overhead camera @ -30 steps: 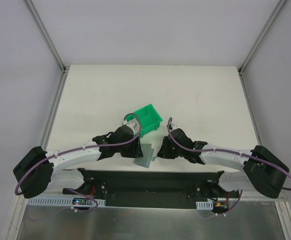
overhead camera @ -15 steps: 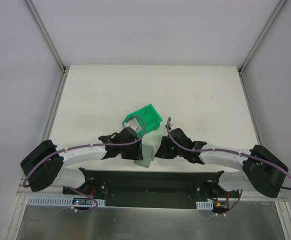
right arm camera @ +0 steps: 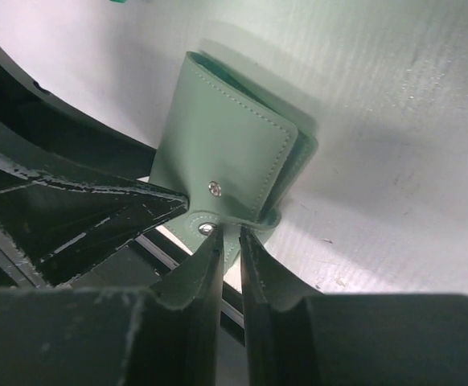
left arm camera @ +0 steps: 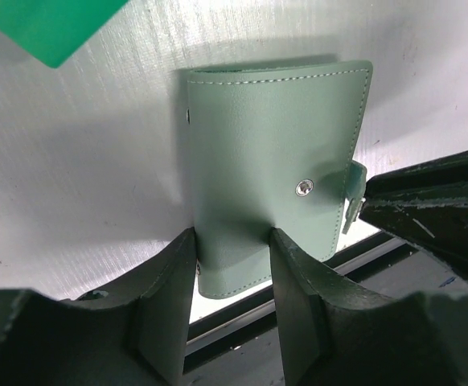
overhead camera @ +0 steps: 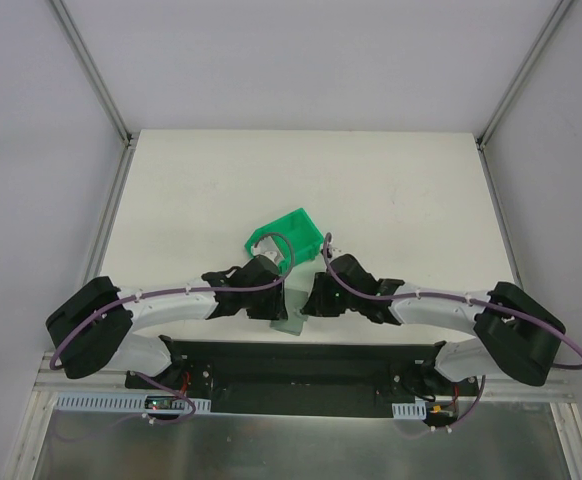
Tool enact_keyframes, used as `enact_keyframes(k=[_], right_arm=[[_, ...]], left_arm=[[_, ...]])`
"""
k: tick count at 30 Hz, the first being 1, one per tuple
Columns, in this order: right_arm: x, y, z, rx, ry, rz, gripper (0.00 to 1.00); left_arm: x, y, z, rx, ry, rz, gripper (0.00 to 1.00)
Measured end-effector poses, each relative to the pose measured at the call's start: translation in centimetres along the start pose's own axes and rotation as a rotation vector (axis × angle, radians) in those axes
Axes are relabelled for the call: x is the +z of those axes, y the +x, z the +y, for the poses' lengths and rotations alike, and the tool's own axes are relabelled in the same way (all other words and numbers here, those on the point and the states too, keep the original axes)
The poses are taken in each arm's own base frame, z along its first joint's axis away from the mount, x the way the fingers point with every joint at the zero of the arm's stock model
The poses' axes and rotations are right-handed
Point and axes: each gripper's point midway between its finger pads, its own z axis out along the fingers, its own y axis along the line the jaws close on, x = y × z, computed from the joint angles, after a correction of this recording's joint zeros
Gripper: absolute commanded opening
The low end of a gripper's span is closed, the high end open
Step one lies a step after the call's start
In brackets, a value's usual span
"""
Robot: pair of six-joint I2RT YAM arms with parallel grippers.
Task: Put the credit cards into the card holder
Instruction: Close the card holder at the center of the board.
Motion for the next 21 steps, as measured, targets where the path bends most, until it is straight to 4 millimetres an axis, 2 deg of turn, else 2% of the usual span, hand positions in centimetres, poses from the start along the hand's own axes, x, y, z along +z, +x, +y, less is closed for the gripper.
enact_keyframes(k=[11, 21], right_arm=[[0.9, 0.3, 0.5, -0.011, -0.001, 0.027, 0.16], [1.1, 0.2, 0.5, -0.014, 0.004, 0.029, 0.15]], left_arm=[[0.1, 0.3, -0.5, -0.077, -0.003, 0.003, 0.38], [0.1, 0.2, -0.6, -0.095, -0.012, -0.016, 0.50]])
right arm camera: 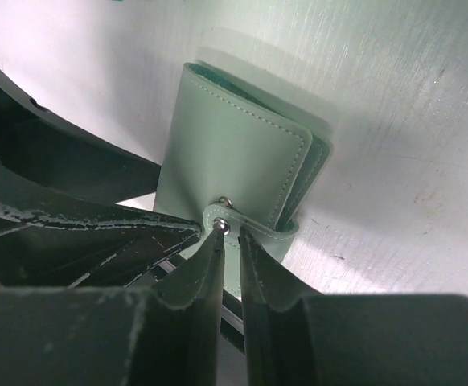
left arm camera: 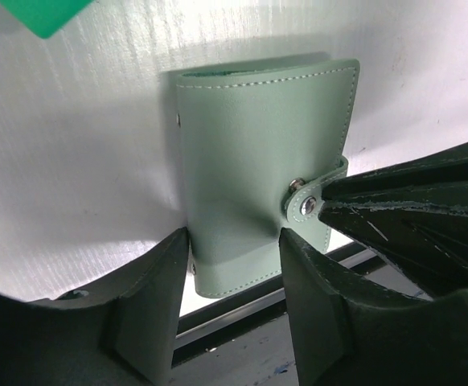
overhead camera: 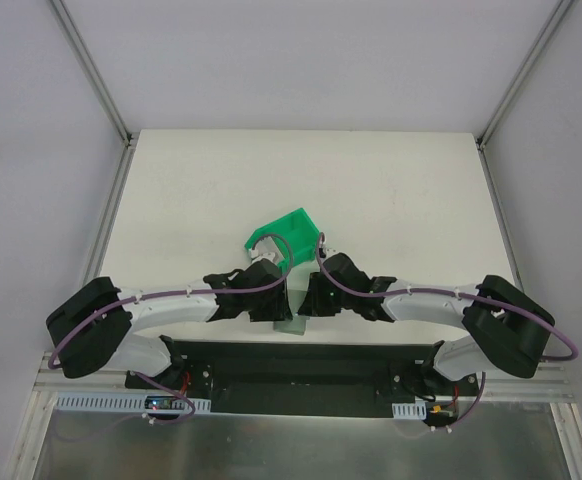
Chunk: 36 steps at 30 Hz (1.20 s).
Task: Put the credit cards into the card holder
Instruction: Close the card holder at the center of the board.
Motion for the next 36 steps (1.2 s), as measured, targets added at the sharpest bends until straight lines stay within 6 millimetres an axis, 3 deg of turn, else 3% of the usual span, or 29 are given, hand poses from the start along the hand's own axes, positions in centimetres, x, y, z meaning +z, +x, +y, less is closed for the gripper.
enact_keyframes(k=[15, 28, 36], right_arm=[[-0.2, 0.3, 0.0, -0.009, 0.010, 0.001, 0.16], [-0.8, 0.9, -0.8, -0.002, 0.064, 0.010, 0.16], [-0.9, -0.1, -0.5, -0.001, 0.066, -0.016, 0.17]], left_arm=[[-0.2, -1.8, 1.6, 0.084, -0.095, -0.079, 0.51], [0.4, -2.0, 0.8, 0.096, -0.094, -0.060, 0.43], [0.5, -1.5, 0.5, 0.078, -0.078, -0.059, 0.43]])
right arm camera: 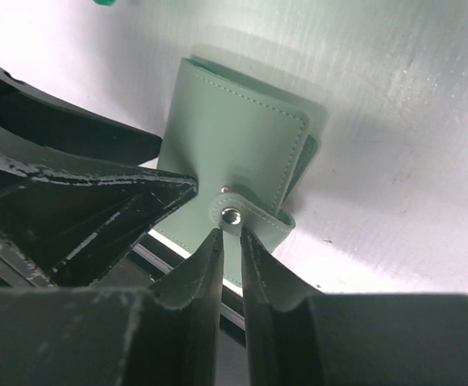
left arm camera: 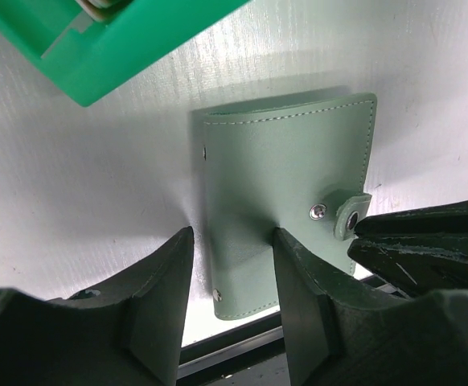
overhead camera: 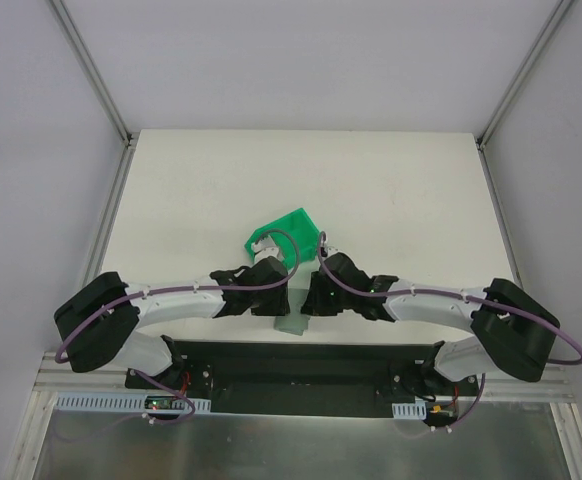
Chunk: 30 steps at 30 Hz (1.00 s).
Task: Put the credit cards into the card holder
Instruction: Close the card holder at the center of the board.
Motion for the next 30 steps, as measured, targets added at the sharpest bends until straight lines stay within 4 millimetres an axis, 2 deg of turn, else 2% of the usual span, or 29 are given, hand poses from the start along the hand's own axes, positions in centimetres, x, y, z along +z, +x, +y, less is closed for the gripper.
enact_keyframes(k=[5, 20, 30], right_arm=[[0.43, -0.27, 0.42, -0.003, -0.004, 0.005, 0.17], [0.77, -0.75, -0.04, -0.002, 0.008, 0.004, 0.18], [0.94, -0.74, 0.34, -0.024, -0.017, 0.018, 0.19]], left_arm=[[0.01, -0.01, -0.09, -0.018, 0.004, -0.003, 0.43], [-0.21, 0.03, -0.11, -0.008, 0.005, -0.018, 0.54], [-0.50, 0.20, 0.16, -0.006, 0.007, -0.020, 0.57]])
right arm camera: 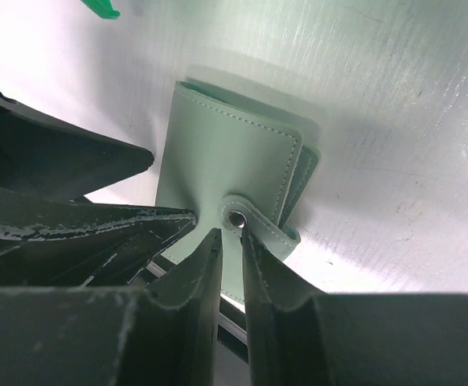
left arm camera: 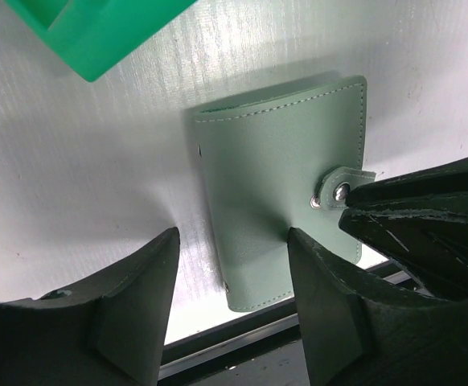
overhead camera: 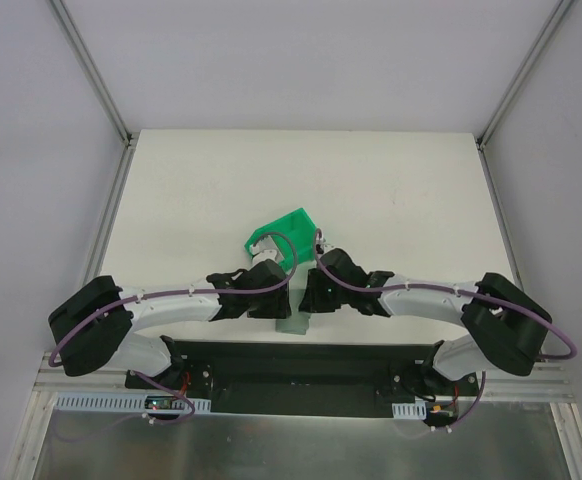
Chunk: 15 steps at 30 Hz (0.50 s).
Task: Put the credit cards into the card holder
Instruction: Close the card holder at the center of the board.
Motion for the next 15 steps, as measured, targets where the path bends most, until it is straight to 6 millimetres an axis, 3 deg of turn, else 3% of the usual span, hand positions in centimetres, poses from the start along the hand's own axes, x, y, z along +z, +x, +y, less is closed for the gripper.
enact_keyframes(k=[8, 15], right_arm=[[-0.62, -0.70, -0.38, -0.009, 0.019, -0.030, 0.19], [-0.26, -0.50, -0.90, -0.023, 0.038, -0.013, 0.20]], left_arm=[[0.01, -0.09, 0.01, 0.002, -0.001, -0.004, 0.58], [0.01, -0.09, 0.08, 0.011, -0.002, -0.004, 0.53]])
